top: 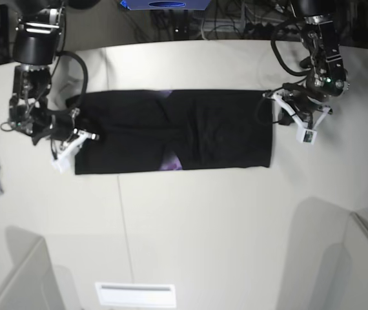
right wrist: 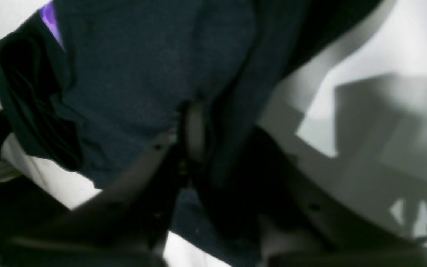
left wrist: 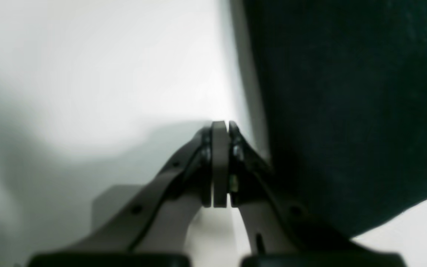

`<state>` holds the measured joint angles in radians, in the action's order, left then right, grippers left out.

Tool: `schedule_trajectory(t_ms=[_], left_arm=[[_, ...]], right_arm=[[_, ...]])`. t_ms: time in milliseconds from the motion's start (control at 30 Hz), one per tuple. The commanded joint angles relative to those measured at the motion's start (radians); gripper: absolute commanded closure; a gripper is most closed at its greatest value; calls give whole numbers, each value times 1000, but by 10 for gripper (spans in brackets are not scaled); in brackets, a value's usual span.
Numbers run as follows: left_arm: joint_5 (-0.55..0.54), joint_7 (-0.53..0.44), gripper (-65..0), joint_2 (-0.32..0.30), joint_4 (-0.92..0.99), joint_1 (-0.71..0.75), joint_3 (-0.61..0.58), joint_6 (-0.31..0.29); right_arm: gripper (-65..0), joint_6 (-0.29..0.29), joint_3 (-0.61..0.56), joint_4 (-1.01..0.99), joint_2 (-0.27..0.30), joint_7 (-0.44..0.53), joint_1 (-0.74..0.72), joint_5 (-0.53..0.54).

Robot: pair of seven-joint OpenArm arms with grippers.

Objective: Fold the T-shirt properly
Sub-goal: 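Release the strip and move both grippers to the strip's two ends, then lift the strip end with the right gripper and carry it toward the left gripper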

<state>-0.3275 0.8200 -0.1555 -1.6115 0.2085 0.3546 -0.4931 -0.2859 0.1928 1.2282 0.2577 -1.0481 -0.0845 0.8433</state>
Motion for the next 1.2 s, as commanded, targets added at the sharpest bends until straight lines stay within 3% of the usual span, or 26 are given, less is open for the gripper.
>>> schedule_trajectory(t_ms=[0, 167, 267, 467, 667, 933, 1067, 1167], left_arm=[[-8, -8, 0, -11, -14, -14, -6, 9], [-8, -4, 0, -9, 14, -27, -9, 11], [-8, -6, 0, -11, 20, -28, -48, 11], [-8, -6, 0, -9, 20, -27, -73, 11], [-14, -4, 0, -8, 15, -28, -84, 11], [-11, -6, 0, 3, 14, -25, -207, 11], [-9, -4, 0, 20, 14, -28, -210, 11], [-9, -4, 0, 18, 12, -30, -205, 11]], right_arm=[[0, 7, -13, 3, 9, -13, -5, -23], [0, 23, -28, 11, 9, -2, -14, -23], [0, 124, -29, 58, 9, -2, -16, -25], [0, 218, -45, 255, 9, -10, 10, -25], [0, 337, -218, 362, 25, -5, 10, -25], [0, 532, -347, 552, 19, -8, 9, -14], [0, 564, -362, 643, 15, -10, 16, -12], [0, 569, -358, 695, -30, -31, 36, -12]])
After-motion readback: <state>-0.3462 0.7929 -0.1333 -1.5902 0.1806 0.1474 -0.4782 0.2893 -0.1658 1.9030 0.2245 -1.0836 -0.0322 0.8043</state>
